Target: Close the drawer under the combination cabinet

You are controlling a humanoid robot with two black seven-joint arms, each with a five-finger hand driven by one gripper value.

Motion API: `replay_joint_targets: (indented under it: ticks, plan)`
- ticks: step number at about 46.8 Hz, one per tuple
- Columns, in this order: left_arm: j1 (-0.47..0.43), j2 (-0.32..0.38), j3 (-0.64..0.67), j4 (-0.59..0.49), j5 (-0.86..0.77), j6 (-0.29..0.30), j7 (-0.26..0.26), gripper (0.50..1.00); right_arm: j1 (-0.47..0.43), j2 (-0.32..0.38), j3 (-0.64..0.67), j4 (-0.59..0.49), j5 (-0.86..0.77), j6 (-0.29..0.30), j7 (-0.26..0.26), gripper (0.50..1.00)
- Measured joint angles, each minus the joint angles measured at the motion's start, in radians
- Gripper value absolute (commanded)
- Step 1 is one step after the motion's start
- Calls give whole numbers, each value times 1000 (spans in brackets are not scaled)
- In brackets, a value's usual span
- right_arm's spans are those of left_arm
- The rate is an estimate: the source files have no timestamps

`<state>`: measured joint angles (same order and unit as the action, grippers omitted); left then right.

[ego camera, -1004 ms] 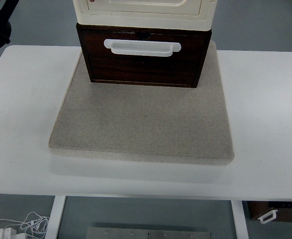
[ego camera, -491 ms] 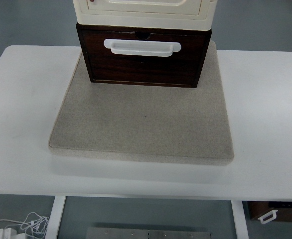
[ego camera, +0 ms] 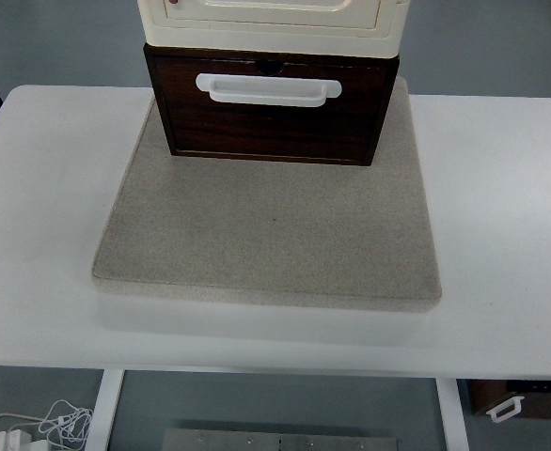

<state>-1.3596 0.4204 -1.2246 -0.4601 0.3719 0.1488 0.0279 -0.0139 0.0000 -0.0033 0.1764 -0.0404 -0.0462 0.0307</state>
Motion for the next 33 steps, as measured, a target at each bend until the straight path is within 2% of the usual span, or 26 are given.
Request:
replay_joint_targets:
  ticks: [5, 9, 22, 33]
  plan:
    - [8, -4, 3, 42, -83, 3, 56, 996, 0, 0, -3, 0, 1, -1, 0, 952]
    - [22, -7, 10, 78, -146, 2, 77, 996, 0, 0, -2, 0, 2, -2, 0, 952]
    - [118, -62, 24, 90, -224, -24, 80, 996, 0, 0, 3, 0, 4, 3, 0, 952]
    - [164, -105, 24, 100, -316, -119, 68, 996, 1, 0, 5, 0, 4, 2, 0, 952]
